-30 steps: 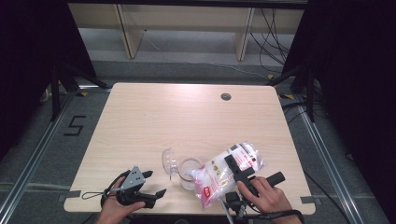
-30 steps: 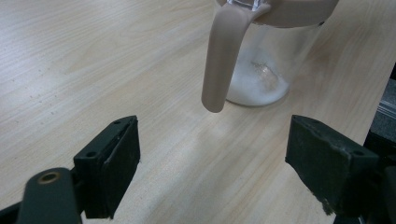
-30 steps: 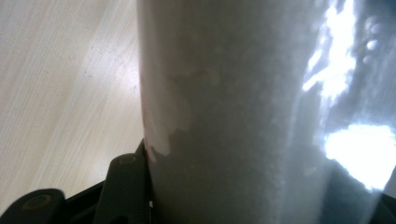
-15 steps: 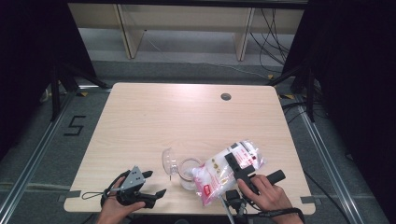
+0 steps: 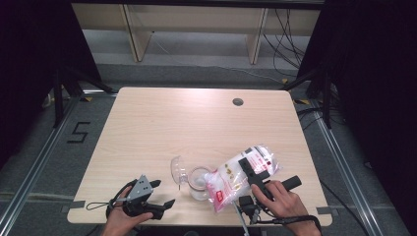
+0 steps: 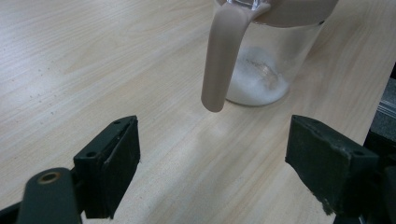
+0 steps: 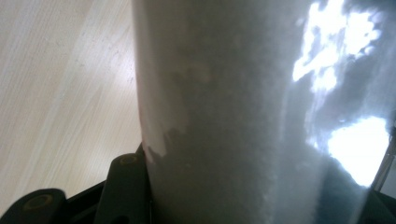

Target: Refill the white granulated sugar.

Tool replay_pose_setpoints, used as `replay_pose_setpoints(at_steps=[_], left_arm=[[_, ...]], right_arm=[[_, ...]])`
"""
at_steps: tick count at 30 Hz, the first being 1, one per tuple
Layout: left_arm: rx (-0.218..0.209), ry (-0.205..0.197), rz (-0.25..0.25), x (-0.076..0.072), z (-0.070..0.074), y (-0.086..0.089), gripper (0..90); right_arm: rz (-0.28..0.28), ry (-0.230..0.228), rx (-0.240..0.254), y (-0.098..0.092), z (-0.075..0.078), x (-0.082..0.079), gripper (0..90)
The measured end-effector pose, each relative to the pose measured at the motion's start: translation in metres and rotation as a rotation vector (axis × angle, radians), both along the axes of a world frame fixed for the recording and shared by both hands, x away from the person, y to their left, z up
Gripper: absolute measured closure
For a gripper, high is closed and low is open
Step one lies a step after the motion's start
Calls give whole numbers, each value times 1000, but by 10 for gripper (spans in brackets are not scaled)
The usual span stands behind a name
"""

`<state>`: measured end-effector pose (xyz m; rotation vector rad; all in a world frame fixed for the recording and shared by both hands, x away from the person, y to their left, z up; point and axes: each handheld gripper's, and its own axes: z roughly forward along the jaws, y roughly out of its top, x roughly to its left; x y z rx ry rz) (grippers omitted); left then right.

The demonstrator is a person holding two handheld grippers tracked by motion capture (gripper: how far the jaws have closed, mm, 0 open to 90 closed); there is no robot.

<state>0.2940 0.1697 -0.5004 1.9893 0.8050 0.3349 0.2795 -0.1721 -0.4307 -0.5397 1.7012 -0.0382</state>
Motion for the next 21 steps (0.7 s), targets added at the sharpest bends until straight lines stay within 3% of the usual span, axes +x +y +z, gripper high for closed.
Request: replay_pose_setpoints(at_steps=[1,9,12,15,18,21], left_arm=[[0,0,0,0,0,0,173],[3,-3,-5,0,0,0,174],[1,2,-2,0,0,0,173],[-2,1,-4,0,0,0,174],[-1,1,-4,0,0,1,174],[-1,1,-5,0,0,1,174]], right_arm=[[-18,9,28,-2,-2,0,519],[-15,-10,6,-6,3,1,522],[-39,0,45,-9,1,-1,523],[-18,-19,-6,-8,5,-1,524],[-30,-8,15,-9,4,-3,525],[-28,-21,4,-8,5,-5,525]])
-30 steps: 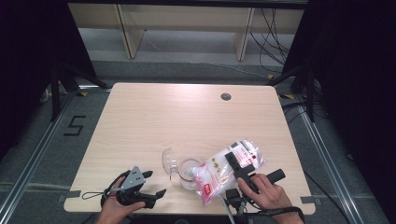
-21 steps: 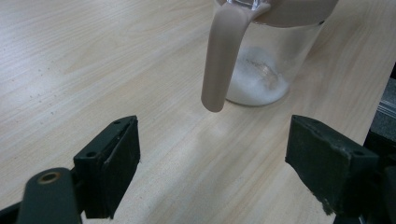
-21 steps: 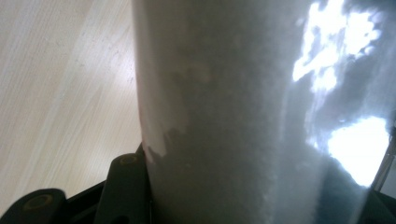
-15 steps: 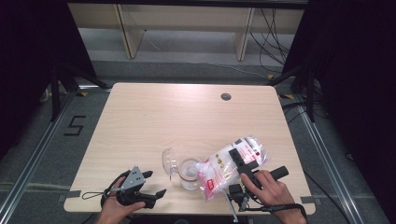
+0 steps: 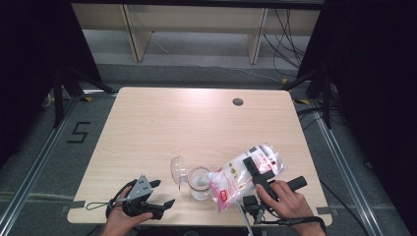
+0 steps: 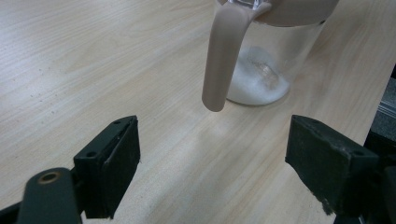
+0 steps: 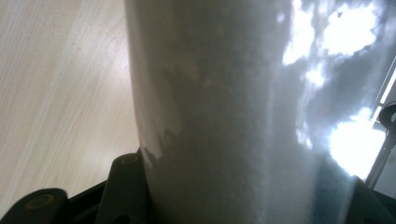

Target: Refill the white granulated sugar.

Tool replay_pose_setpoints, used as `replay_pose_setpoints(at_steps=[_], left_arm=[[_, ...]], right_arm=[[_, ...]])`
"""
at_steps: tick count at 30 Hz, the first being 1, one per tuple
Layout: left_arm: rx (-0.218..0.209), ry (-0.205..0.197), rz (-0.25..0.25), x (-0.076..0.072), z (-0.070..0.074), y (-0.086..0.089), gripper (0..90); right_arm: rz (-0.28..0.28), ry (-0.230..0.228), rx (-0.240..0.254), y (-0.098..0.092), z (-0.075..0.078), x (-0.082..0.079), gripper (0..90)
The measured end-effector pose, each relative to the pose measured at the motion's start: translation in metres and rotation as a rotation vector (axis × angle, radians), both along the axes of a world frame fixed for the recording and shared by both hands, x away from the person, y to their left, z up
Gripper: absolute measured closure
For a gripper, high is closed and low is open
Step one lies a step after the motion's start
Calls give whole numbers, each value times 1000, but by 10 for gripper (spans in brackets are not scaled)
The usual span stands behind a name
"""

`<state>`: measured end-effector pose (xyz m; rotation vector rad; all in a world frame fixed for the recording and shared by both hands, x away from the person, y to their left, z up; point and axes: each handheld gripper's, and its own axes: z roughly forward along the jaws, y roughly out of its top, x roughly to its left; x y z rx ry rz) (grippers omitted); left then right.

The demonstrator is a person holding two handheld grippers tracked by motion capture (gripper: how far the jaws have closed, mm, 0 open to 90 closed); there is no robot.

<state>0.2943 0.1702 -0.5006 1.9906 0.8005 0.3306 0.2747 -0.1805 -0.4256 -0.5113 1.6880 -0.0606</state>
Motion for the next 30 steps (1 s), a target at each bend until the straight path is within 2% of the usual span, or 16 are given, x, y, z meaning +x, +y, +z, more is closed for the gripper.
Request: replay_pose_setpoints(at_steps=[1,2,3,4,5,6,9,12,18,19,21,22,25,26,27,30], left_arm=[[-1,-1,1,0,0,0,174],[0,-1,1,0,0,0,174],[2,-4,-1,0,0,1,174],[4,-7,-3,0,1,1,174],[13,-4,-5,0,1,2,174],[12,-5,-5,0,1,2,174],[11,-5,-5,0,1,1,174],[1,-4,0,0,0,1,174],[2,-3,-1,0,0,1,174],[0,0,0,0,0,0,174],[5,1,1,0,0,1,174],[17,-2,-4,1,0,2,174],[30,-16,-14,2,1,2,174],[14,-14,-10,1,0,1,174],[35,-17,-15,2,1,2,174],[17,-15,-7,1,0,1,174]], right_arm=[[-10,10,34,-1,-2,-1,526],[3,8,3,0,0,-1,526],[6,9,8,0,0,-1,527],[22,0,-13,2,2,0,527],[24,1,-14,2,2,-1,528],[12,7,-2,2,1,-2,528],[26,15,20,3,0,-1,530],[27,22,23,3,0,-1,531],[28,16,24,5,-1,-2,533],[51,11,0,7,1,0,533],[22,28,28,6,-1,-1,534],[25,25,32,7,-2,-1,534],[29,25,18,7,-1,1,535],[27,22,22,7,-1,1,535],[48,17,0,9,1,2,535],[39,21,15,8,2,2,536]])
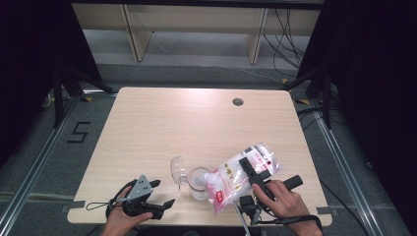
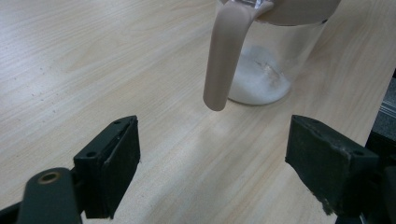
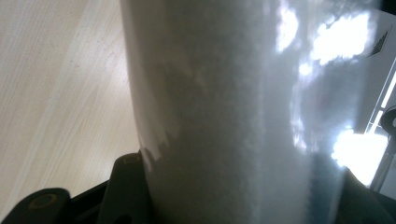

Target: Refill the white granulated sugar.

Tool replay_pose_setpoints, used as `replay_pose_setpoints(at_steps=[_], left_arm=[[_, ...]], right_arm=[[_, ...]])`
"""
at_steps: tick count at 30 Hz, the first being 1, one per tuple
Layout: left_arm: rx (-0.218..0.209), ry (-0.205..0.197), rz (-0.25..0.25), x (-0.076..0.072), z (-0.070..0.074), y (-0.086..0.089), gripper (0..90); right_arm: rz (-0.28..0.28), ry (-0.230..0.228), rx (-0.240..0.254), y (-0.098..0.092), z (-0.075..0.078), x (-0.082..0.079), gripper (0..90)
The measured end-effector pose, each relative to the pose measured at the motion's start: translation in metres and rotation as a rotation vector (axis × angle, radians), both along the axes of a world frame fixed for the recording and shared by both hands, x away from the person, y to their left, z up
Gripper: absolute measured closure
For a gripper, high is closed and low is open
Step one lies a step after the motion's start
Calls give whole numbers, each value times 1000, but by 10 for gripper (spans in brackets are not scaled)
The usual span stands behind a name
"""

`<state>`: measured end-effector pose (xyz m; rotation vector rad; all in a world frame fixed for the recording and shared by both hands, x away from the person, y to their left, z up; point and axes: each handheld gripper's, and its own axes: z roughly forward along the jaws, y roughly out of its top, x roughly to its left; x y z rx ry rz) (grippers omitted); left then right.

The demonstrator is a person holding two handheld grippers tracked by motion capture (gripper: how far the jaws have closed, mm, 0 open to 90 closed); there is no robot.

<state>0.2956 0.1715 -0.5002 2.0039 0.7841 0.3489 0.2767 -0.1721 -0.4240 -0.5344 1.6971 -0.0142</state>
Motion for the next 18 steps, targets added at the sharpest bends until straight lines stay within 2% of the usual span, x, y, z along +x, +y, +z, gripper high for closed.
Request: replay_pose_setpoints(at_steps=[1,3,4,5,6,8,12,13,14,15,18], left_arm=[[23,-3,-7,1,1,2,174],[29,-4,-6,1,1,2,174],[4,-2,-1,0,0,0,174],[8,-3,-2,0,0,0,174],[29,-7,-3,1,0,1,173],[10,-5,-4,0,0,0,174],[11,-3,-7,1,0,1,173],[11,-4,-7,1,0,1,174],[1,-2,-3,0,-1,0,174],[1,-2,-3,1,-1,0,174],[34,-8,-3,1,0,2,174]], right_arm=[[-3,6,8,0,-1,0,536],[-6,-2,2,0,0,0,536],[-5,2,2,0,0,1,537],[-5,2,2,0,0,1,537],[-5,5,3,1,0,2,537],[-6,3,-1,1,1,3,537],[-18,9,21,0,0,5,538],[-7,4,-10,2,2,7,538],[-7,4,-10,2,2,7,538],[-13,5,14,1,0,7,538],[-13,3,12,-1,2,7,539]])
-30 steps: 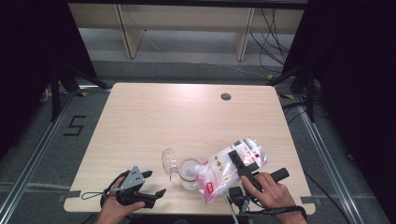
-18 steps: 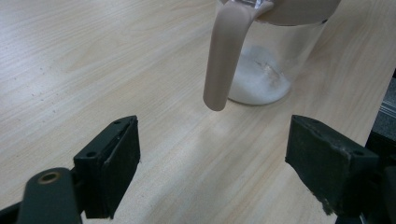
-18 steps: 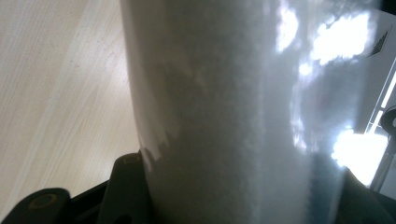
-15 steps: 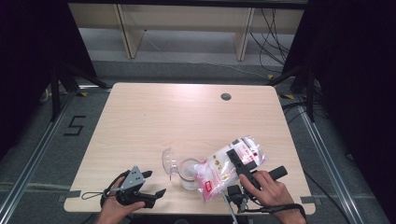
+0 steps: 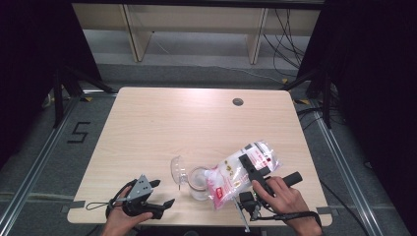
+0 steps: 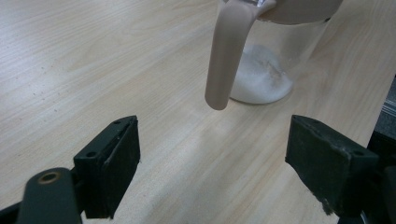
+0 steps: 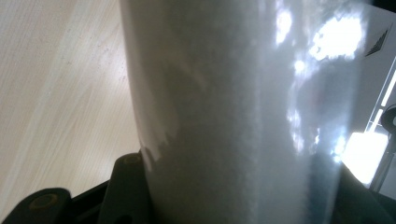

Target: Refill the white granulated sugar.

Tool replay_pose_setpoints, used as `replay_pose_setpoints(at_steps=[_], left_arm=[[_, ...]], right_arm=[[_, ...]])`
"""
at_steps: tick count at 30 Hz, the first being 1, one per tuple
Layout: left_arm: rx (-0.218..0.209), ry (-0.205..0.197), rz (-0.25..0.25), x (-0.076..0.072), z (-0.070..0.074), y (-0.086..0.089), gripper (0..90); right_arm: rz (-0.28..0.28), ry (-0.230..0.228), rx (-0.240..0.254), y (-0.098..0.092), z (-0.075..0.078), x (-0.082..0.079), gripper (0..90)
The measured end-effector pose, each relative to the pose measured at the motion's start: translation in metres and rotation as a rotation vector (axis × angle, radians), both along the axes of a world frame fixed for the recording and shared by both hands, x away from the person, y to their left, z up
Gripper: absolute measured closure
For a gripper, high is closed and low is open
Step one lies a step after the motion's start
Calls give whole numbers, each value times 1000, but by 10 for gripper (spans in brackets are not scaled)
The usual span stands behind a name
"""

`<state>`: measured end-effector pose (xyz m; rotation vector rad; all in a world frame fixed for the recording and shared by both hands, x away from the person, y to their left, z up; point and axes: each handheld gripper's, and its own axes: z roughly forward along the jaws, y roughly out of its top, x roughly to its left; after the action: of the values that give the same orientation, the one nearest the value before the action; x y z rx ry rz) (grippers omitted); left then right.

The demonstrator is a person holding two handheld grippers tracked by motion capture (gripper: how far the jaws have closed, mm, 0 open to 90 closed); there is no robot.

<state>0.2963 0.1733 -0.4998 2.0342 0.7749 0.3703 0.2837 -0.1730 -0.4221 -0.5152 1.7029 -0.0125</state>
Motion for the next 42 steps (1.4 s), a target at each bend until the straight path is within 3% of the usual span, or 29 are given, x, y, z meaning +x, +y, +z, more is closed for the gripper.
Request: replay_pose_setpoints(at_steps=[1,2,8,12,15,17,18,24,27,30,36,41,42], left_arm=[[-13,1,0,0,0,-1,174],[-23,0,1,-1,0,-1,174],[5,-3,-3,0,0,0,174],[-7,2,-3,0,0,0,174],[-25,0,3,-1,-1,-1,174],[-33,16,15,-2,-1,-2,174],[-14,7,1,-1,0,0,174],[-7,3,-2,0,0,0,174],[-39,22,19,0,-1,-2,174],[-27,12,9,0,0,-2,174],[-6,2,-3,0,1,0,173],[-20,2,3,0,0,0,174],[-34,18,19,-1,0,-1,174]], right_arm=[[-2,-4,9,-1,0,0,539],[6,-8,-16,0,2,0,539],[-12,-11,-7,-5,2,-3,540],[9,-23,-23,-4,5,-3,541],[-9,-20,-8,-5,3,-5,541],[11,-27,-28,-4,5,-4,541],[11,-27,-32,-4,5,-4,542],[3,-23,-25,-5,5,-6,542],[-14,-13,10,-6,2,-8,543],[-1,-20,-14,-5,4,-7,545],[-7,-20,-10,-4,4,-9,549],[3,-25,-18,-3,5,-9,554],[-3,-27,-9,-3,5,-10,555]])
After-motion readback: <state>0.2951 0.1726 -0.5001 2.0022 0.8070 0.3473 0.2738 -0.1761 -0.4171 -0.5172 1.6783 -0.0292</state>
